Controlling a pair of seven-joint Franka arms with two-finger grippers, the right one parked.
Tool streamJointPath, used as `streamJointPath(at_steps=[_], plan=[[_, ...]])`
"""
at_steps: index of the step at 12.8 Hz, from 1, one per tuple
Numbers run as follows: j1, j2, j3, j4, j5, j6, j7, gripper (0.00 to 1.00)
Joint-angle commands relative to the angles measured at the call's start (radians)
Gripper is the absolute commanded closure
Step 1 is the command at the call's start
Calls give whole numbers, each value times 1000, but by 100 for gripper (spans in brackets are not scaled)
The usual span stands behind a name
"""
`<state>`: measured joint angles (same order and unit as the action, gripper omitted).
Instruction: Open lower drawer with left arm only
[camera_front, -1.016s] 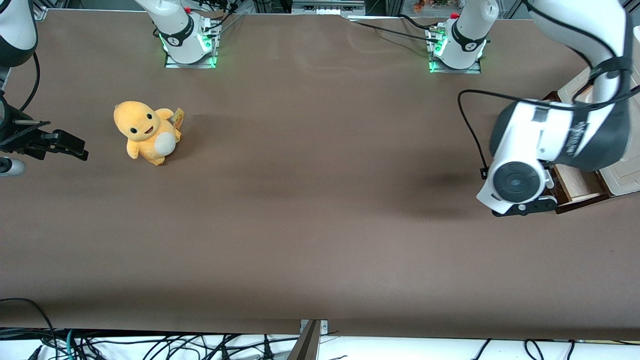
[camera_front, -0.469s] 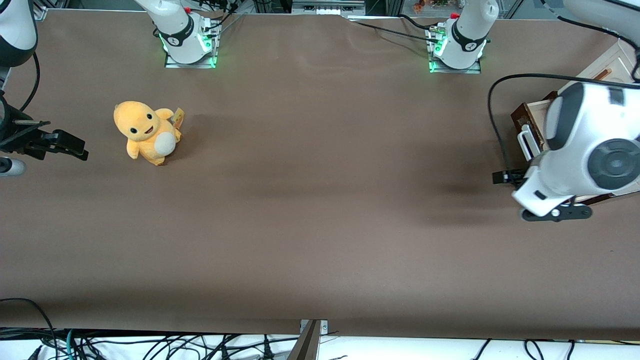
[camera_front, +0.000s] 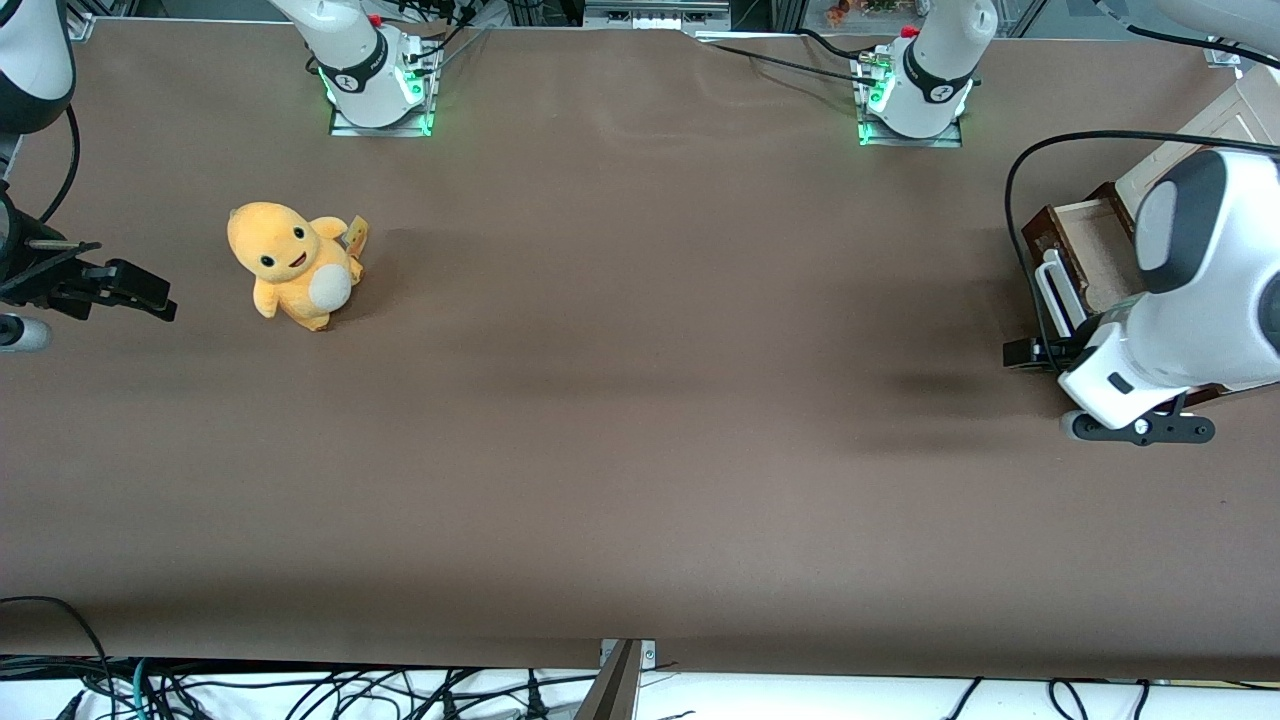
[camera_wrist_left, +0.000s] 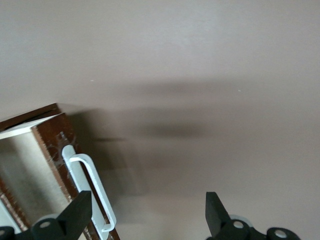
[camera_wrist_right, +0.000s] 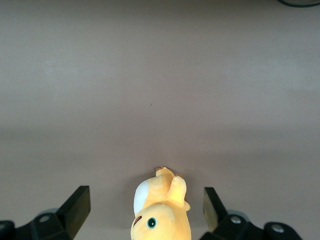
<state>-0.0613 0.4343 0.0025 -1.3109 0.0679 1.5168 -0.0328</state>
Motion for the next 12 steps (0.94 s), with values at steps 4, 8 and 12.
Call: streamJointPath(at_steps=[4,8,12], plan=[[-8,-34,56,-7,-51,5,80,0],[18,-34,53,15,-98,6,80,0],[40,-40,50,18,-149,6,134,0]])
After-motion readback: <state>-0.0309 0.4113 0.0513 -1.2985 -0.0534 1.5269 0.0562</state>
